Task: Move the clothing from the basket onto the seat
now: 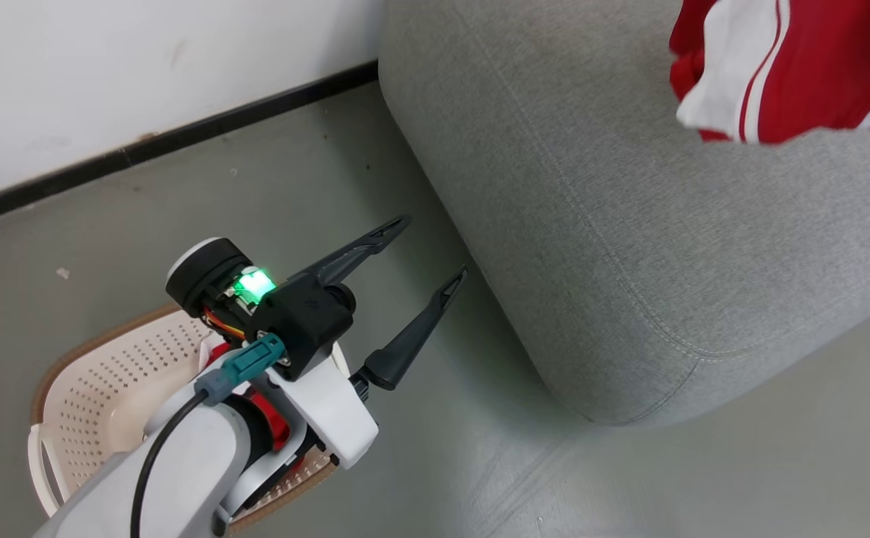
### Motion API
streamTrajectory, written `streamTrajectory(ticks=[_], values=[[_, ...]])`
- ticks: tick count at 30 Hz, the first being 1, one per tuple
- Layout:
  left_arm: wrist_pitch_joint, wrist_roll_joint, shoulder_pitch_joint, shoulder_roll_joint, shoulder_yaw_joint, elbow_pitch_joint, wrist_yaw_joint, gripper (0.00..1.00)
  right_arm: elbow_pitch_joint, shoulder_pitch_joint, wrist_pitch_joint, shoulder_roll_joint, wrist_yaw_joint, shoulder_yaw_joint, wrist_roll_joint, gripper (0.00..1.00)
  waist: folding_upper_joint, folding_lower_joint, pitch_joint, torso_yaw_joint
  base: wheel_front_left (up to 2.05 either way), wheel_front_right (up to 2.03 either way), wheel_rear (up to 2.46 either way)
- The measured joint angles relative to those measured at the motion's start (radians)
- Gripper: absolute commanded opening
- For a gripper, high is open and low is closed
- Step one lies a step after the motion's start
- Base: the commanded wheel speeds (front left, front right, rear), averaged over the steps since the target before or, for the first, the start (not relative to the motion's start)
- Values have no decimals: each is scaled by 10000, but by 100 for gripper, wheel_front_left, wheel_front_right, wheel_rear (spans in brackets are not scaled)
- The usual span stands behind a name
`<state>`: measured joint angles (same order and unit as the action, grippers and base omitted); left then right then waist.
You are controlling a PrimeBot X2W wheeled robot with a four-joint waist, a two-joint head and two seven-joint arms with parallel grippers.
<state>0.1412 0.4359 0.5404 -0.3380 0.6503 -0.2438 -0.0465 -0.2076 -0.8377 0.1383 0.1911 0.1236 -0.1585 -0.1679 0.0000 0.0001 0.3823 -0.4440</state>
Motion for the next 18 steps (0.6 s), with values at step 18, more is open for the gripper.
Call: streamTrajectory(ticks=[18], values=[[740, -67, 9, -617, -303, -1246, 105, 100, -1001, -3087, -863, 1235, 0, -853, -65, 0, 0, 0, 1599, 422, 0, 0, 0]])
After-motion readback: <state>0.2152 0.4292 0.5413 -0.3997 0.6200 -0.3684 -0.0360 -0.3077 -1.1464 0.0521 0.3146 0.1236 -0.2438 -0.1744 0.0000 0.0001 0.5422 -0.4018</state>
